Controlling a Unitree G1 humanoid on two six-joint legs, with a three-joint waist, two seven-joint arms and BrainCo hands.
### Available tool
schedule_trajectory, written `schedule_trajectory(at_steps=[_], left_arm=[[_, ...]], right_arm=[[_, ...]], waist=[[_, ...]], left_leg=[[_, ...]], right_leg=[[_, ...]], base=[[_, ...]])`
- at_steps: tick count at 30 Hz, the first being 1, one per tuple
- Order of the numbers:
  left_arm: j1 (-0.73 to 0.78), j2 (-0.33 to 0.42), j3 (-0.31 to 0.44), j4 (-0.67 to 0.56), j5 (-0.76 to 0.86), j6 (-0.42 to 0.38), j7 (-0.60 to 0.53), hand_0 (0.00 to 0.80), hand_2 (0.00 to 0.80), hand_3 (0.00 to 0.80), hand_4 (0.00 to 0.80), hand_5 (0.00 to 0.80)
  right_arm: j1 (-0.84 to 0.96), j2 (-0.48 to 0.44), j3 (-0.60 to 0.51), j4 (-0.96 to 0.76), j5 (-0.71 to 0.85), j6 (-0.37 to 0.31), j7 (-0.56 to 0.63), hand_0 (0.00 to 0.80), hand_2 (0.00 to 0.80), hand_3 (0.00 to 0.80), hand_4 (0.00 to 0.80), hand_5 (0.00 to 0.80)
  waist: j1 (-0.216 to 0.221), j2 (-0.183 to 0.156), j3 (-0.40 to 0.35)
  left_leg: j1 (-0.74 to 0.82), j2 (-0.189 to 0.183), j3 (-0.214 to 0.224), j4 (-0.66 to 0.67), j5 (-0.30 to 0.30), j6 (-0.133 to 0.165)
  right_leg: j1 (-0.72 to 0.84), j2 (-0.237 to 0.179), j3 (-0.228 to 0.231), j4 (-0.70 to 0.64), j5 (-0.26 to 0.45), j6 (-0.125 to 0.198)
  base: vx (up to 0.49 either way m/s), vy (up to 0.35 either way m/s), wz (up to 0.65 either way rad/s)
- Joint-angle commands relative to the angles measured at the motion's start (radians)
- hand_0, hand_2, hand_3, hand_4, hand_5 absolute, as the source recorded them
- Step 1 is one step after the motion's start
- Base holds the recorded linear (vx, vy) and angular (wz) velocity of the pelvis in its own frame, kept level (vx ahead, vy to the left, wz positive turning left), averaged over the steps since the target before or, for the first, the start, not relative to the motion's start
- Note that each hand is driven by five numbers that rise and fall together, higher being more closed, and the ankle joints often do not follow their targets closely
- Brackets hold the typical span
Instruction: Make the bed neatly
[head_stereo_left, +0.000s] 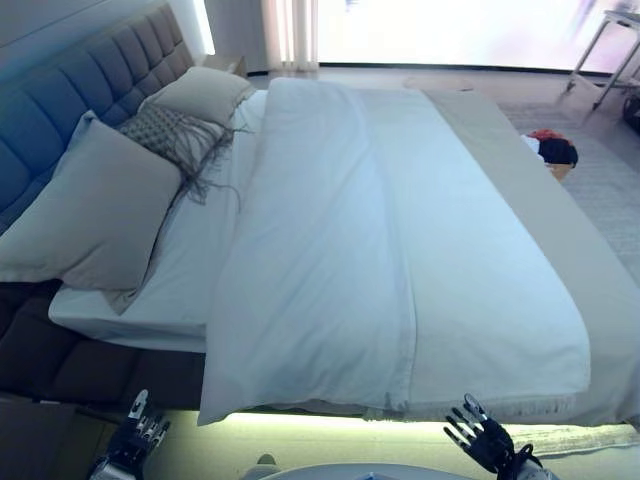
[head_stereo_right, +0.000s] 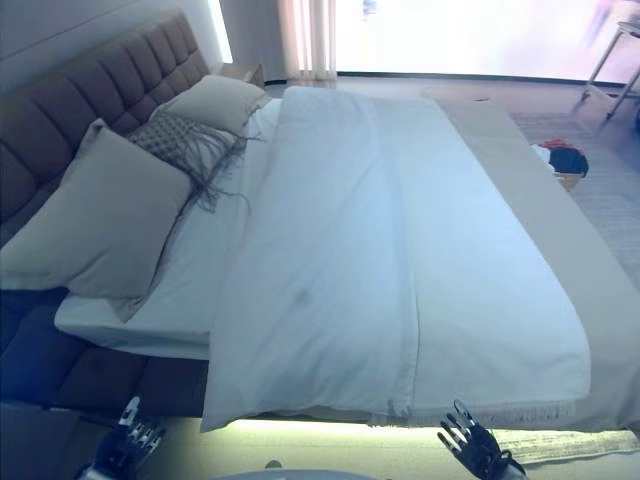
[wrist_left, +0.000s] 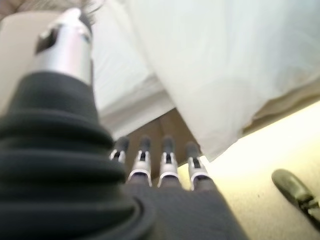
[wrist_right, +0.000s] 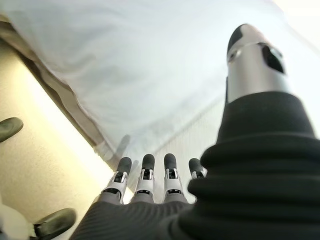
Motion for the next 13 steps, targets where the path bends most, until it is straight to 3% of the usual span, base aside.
schedule_trajectory(at_steps=[1, 6, 13], left_arm=[[-0.073, -0.038, -0.012, 0.068, -0.007, -0.053, 0.01, 0.0, 0.0, 0.0, 0.0, 0.0], [-0.065, -0.131, -0.054, 0.095, 0.048, -0.072, 0.048, 0.0, 0.0, 0.0, 0.0, 0.0], [-0.056, -0.184, -0.122, 0.092, 0.026, -0.039, 0.037, 0.0, 0.0, 0.0, 0.0, 0.0]], right_arm=[[-0.048, 0.037, -0.081, 0.057, 0.125, -0.054, -0.06, 0.0, 0.0, 0.0, 0.0, 0.0], [-0.04, 0.065, -0.112, 0.127, 0.078, -0.048, -0.175, 0.0, 0.0, 0.0, 0.0, 0.0], [-0.042, 0.087, -0.045, 0.13, 0.053, -0.048, -0.161, 0.0, 0.0, 0.0, 0.0, 0.0]], waist=[[-0.004, 0.004, 0.007], [-0.016, 0.017, 0.002], [-0.017, 0.021, 0.004]], left_leg=[[0.013, -0.004, 0.02, 0.001, -0.038, 0.027], [0.033, 0.004, 0.024, 0.001, -0.041, 0.026], [0.047, 0.005, 0.014, 0.001, -0.041, 0.027]], right_leg=[[-0.041, -0.058, 0.01, -0.003, 0.072, 0.041], [-0.027, -0.047, 0.028, -0.003, 0.06, 0.028], [-0.009, -0.043, 0.033, -0.003, 0.057, 0.019]], base=[[0.052, -0.016, -0.15], [0.057, -0.017, -0.13], [0.052, -0.025, -0.06]])
